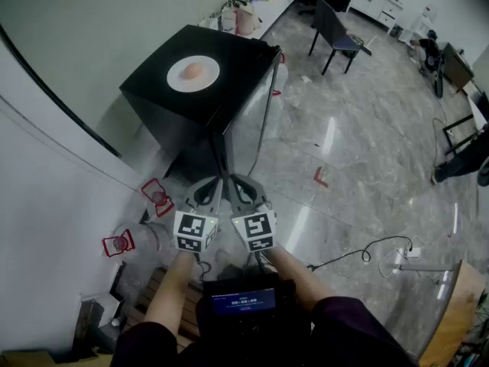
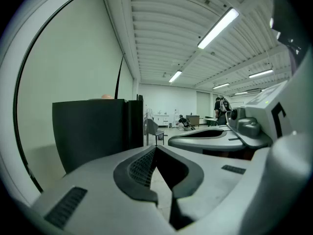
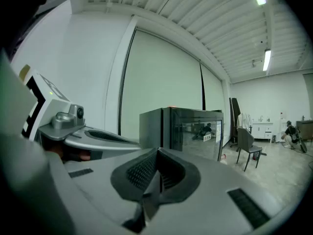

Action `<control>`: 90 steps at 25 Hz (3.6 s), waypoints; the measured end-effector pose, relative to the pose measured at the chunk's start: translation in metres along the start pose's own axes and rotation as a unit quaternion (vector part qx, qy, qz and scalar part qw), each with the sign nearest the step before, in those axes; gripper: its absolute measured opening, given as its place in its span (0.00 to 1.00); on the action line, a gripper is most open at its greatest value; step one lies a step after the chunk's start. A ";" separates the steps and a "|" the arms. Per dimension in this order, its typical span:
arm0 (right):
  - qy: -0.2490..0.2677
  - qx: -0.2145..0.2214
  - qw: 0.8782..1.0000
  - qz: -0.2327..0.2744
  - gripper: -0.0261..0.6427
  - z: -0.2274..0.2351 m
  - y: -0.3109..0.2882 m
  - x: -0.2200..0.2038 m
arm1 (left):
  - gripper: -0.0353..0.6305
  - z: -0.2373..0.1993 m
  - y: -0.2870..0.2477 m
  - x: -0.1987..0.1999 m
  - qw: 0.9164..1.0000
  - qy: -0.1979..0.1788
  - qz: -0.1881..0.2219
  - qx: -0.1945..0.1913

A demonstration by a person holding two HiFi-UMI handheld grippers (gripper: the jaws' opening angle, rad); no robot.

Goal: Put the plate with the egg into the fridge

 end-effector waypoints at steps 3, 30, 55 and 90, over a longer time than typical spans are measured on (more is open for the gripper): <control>-0.001 -0.003 1.000 0.000 0.05 0.004 -0.005 0.001 | 0.06 -0.003 -0.007 -0.005 1.000 -0.008 -0.002 0.006; -0.059 -0.112 0.981 -0.145 0.18 0.034 -0.127 -0.099 | 0.07 -0.066 -0.069 -0.080 0.998 0.022 -0.049 -0.022; -0.062 -0.087 0.985 -0.135 0.15 0.034 -0.125 -0.099 | 0.07 -0.040 -0.079 -0.062 0.998 0.012 -0.039 -0.053; -0.057 -0.124 0.989 -0.063 0.40 0.161 0.047 -0.103 | 0.07 0.092 -0.125 -0.006 0.985 -0.056 -0.004 -0.166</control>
Point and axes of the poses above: the fingertips, and each gripper's own axes: y backward along the fingers, z to its right, x out of its top, the point moved 3 cm from there along y, backward along the fingers, and after that the axes turned 12 degrees about -z, right-handed, at the moved point
